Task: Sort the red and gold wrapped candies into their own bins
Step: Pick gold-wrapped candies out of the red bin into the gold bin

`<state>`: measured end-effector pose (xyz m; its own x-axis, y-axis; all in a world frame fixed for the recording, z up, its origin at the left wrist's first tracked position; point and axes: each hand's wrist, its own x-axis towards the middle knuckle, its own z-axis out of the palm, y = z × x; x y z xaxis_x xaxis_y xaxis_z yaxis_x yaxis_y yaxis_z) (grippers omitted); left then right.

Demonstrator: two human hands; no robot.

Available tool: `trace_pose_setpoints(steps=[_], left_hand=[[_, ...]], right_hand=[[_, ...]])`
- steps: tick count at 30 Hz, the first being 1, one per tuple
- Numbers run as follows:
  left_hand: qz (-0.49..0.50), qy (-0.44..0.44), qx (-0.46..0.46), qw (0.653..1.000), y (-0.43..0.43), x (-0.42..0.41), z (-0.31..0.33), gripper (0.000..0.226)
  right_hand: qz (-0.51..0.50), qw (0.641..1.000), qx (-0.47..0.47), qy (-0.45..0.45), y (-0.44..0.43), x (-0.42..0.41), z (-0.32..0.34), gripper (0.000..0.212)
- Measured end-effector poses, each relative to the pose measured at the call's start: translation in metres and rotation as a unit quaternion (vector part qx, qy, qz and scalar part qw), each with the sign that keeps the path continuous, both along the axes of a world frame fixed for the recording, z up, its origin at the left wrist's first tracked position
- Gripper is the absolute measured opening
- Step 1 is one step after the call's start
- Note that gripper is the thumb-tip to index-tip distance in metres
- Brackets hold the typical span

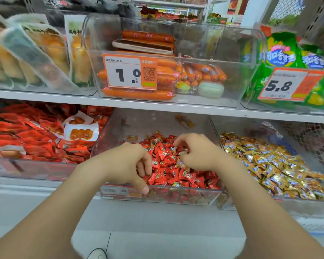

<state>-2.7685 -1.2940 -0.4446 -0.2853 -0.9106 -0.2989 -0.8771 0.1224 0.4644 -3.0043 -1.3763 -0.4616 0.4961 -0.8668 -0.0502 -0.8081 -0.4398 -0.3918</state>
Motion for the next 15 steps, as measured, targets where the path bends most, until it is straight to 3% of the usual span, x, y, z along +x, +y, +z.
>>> trace_pose_setpoints(steps=[3,6,10,15], left_hand=[[-0.009,0.028,0.011,0.999,-0.001,-0.001,0.001,0.034],[-0.013,0.074,0.036,0.997,-0.002,-0.002,0.003,0.024],[-0.015,0.100,0.019,0.995,-0.001,-0.003,0.005,0.013],[0.085,0.156,-0.049,0.983,0.000,-0.009,0.010,0.005]], right_hand=[[0.003,1.000,-0.019,-0.018,0.003,-0.006,0.002,0.018],[0.011,1.000,0.000,0.011,0.007,-0.006,-0.007,0.024],[-0.001,0.999,-0.027,-0.043,0.007,-0.009,-0.005,0.020],[-0.028,0.994,-0.040,-0.093,0.010,-0.019,0.000,0.015]])
